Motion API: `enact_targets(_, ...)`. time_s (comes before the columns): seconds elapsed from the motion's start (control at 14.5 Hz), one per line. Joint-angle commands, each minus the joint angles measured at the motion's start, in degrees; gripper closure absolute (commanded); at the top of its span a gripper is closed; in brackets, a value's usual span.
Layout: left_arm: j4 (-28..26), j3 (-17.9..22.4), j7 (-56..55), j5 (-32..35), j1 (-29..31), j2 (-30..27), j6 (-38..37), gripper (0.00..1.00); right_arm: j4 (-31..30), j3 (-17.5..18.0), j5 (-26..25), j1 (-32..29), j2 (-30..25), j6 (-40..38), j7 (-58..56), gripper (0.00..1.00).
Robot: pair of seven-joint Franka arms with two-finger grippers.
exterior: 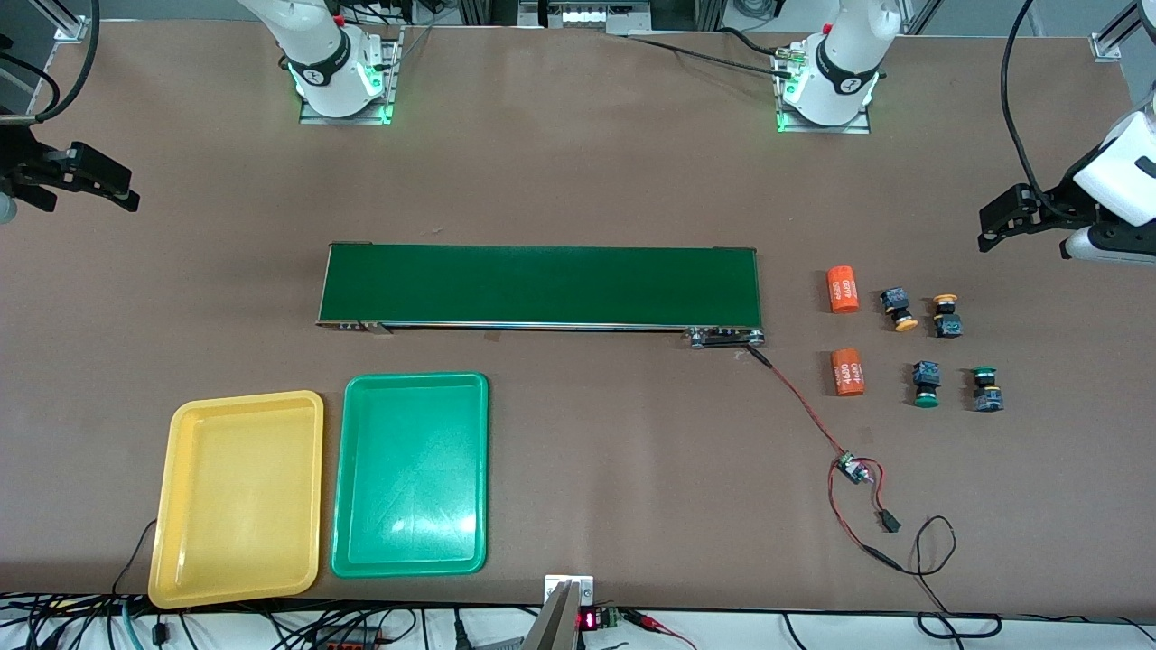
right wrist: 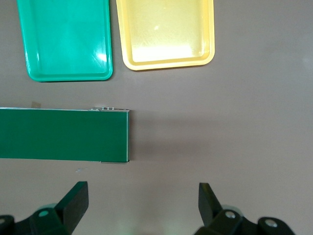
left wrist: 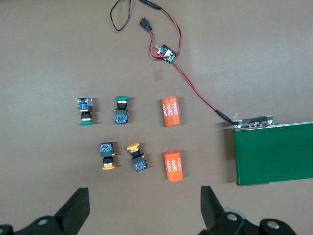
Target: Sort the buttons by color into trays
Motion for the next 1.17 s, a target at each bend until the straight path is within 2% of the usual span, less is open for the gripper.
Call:
enact_targets(0.0, 2.0, 0.0, 1.1, 0.9, 0.0, 0.8, -1.9, 0.0, -0.7, 0.3, -0.4, -0.3, -0.7, 0.4, 0.7, 0.0)
enact_targets(0.28, 3.9, 0.0, 1.0, 0.7, 0.0, 2.2, -2.8, 0.0, -0.7, 0.3, -0.4, -0.3, -0.7, 0.3, 0.7, 0.0)
enact_targets(1.1, 3.9, 0.2, 0.6, 0.9, -0.1, 2.8, -3.9, 0.0, -0.8, 0.3, -0.3, -0.7, -0.5, 0.6, 0.7, 0.0)
